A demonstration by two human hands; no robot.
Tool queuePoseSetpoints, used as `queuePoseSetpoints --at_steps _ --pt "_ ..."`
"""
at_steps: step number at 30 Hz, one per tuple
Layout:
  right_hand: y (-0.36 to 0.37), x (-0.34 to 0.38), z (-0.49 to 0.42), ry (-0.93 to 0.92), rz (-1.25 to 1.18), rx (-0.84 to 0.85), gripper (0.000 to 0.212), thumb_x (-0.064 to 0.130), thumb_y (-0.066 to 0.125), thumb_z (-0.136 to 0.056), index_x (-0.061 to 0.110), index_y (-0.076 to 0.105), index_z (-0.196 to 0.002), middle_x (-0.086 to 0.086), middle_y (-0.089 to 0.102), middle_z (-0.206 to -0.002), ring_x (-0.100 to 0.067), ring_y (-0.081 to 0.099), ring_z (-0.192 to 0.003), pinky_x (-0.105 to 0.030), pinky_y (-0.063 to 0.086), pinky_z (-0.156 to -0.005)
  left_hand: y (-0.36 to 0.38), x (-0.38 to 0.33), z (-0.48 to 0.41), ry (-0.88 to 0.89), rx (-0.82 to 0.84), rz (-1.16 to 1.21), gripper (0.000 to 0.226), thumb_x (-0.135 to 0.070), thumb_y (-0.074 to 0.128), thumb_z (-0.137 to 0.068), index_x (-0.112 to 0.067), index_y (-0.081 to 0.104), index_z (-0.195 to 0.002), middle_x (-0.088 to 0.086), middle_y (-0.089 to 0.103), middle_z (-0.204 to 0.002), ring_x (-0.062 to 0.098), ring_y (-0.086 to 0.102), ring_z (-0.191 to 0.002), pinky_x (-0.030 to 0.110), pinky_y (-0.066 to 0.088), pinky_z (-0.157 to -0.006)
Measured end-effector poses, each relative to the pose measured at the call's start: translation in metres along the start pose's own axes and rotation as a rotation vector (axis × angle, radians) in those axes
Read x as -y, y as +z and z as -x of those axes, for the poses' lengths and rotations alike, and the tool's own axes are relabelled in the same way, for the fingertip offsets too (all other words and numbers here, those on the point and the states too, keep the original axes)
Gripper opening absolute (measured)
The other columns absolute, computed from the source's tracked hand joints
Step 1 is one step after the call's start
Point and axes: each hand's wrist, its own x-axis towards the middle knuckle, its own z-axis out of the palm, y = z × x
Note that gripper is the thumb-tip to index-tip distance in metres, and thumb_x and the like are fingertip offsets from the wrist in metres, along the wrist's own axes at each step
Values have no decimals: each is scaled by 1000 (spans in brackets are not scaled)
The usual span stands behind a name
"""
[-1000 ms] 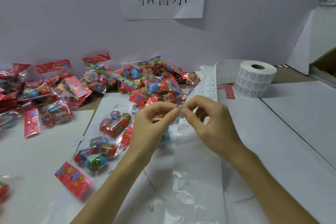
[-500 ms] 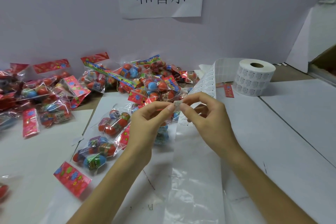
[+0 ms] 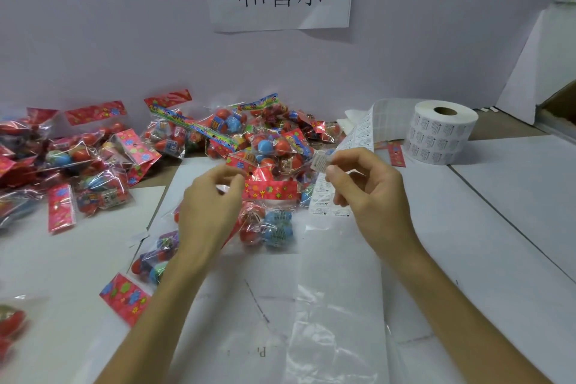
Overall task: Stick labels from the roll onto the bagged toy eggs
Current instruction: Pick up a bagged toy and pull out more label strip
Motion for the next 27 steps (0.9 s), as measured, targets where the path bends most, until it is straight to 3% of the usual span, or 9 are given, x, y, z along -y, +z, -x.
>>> queuePoseSetpoints --at_steps 2,4,8,11,14,18,21,24,27 --pt "1 -1 0 13 8 1 16 6 67 -96 22 68 -93 9 67 -80 -9 58 -58 -22 50 -59 2 5 2 5 44 -303 25 -45 55 -101 -31 69 -116 -9 72 -99 16 64 -90 32 49 -76" --pt "2 -3 0 23 23 2 18 6 66 -96 23 68 -94 10 67 -80 -9 58 -57 -23 50 -59 5 7 4 -2 118 -413 36 -57 54 -100 -32 64 -124 -8 75 -102 18 67 -95 35 55 -83" --pt "2 -4 -1 31 15 1 23 1 64 -95 24 68 -94 11 67 -79 -9 57 -57 -20 49 -57 11 8 5 53 179 -415 49 -60 66 -92 -34 57 -132 -11 74 -104 17 66 -97 47 56 -96" --pt "2 -4 -1 41 18 5 26 0 64 -95 26 68 -93 12 67 -79 -7 57 -58 -19 49 -56 14 11 5 34 234 -356 67 -57 72 -88 -32 45 -144 -14 64 -108 14 61 -94 42 57 -92" --pt "2 -5 -1 47 28 4 26 1 64 -94 27 67 -93 11 67 -81 -8 57 -57 -20 49 -57 14 11 7 28 238 -232 70 -49 78 -85 -31 45 -144 -20 63 -97 6 64 -83 28 55 -70" --pt "2 -6 -1 54 36 8 23 2 65 -94 25 67 -96 11 67 -82 -8 57 -57 -19 49 -57 15 6 4 -46 232 98 62 -25 86 -81 -35 51 -132 -7 64 -103 11 71 -63 21 55 -49" --pt "1 -7 -1 62 11 -1 22 -1 64 -94 19 68 -98 9 67 -82 -9 56 -55 -21 49 -57 13 2 2 -89 197 417 52 -9 85 -80 -28 62 -123 8 70 -106 17 73 -81 24 60 -62" --pt "0 -8 -2 72 -5 -27 21 1 66 -93 20 67 -101 1 68 -87 -11 58 -59 -21 49 -59 8 -1 1 -195 172 657 40 -10 82 -83 -20 67 -119 9 76 -108 31 74 -99 45 62 -84" --pt "1 -10 -3 123 44 -23 26 13 73 -92 27 62 -110 5 68 -93 -13 64 -75 -27 51 -67 4 -5 3 -270 224 822 41 -21 80 -81 -14 68 -120 8 79 -105 28 74 -96 44 59 -84"
